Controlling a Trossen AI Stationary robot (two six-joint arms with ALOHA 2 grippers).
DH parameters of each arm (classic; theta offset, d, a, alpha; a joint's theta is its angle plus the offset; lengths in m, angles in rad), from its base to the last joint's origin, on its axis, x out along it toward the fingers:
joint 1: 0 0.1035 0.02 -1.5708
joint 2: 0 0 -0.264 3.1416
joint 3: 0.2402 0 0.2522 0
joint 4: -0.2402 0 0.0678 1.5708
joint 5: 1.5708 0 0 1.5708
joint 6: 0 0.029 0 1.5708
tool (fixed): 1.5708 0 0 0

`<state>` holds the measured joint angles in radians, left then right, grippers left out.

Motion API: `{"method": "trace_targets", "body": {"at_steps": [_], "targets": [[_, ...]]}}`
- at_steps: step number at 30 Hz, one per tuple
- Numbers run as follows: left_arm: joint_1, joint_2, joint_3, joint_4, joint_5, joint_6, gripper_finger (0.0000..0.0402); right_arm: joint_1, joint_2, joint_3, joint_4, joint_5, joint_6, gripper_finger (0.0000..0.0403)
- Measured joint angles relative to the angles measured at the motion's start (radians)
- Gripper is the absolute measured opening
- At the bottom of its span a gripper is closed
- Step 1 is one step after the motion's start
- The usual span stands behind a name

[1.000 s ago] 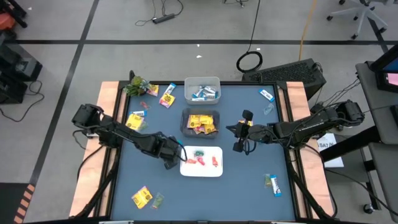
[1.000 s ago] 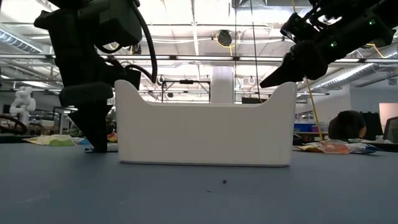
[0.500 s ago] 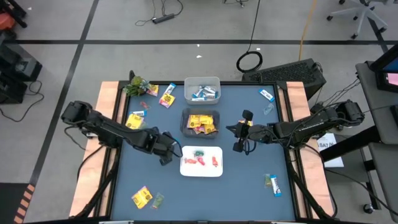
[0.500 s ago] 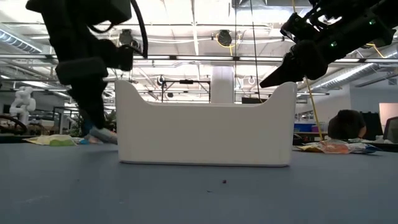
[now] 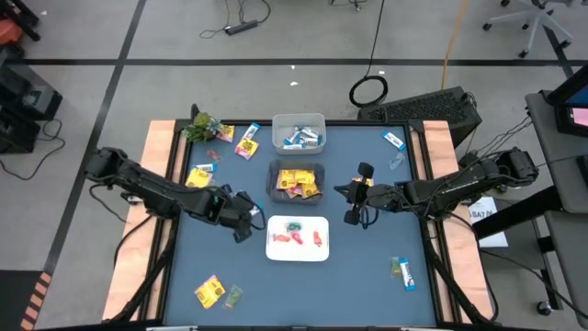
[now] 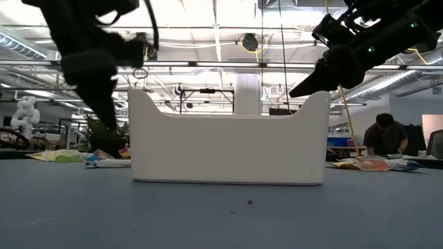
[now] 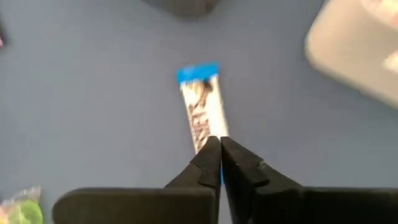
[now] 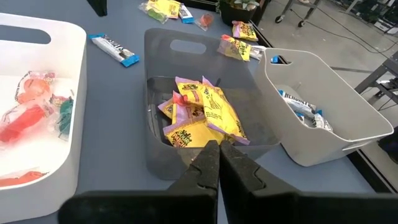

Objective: Sort candy
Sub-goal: Put the white chocolate bar into the gray bin

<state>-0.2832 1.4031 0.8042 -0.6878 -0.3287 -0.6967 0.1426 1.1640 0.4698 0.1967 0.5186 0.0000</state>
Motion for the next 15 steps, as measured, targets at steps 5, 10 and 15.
{"method": "trace_targets", "body": {"at_steps": [5, 10, 15], "targets": [[0.000, 0.047, -0.029, -0.007, 0.025, -0.030, 0.0106, 0.000, 0.000, 0.000, 0.000, 0.000, 0.000, 0.0000], [0.016, 0.072, -0.064, 0.029, 0.067, -0.029, 0.0201, 0.000, 0.000, 0.000, 0.000, 0.000, 0.000, 0.0000], [0.058, 0.073, -0.144, 0.161, 0.096, -0.029, 0.0233, 0.000, 0.000, 0.000, 0.000, 0.000, 0.000, 0.0000]]}}
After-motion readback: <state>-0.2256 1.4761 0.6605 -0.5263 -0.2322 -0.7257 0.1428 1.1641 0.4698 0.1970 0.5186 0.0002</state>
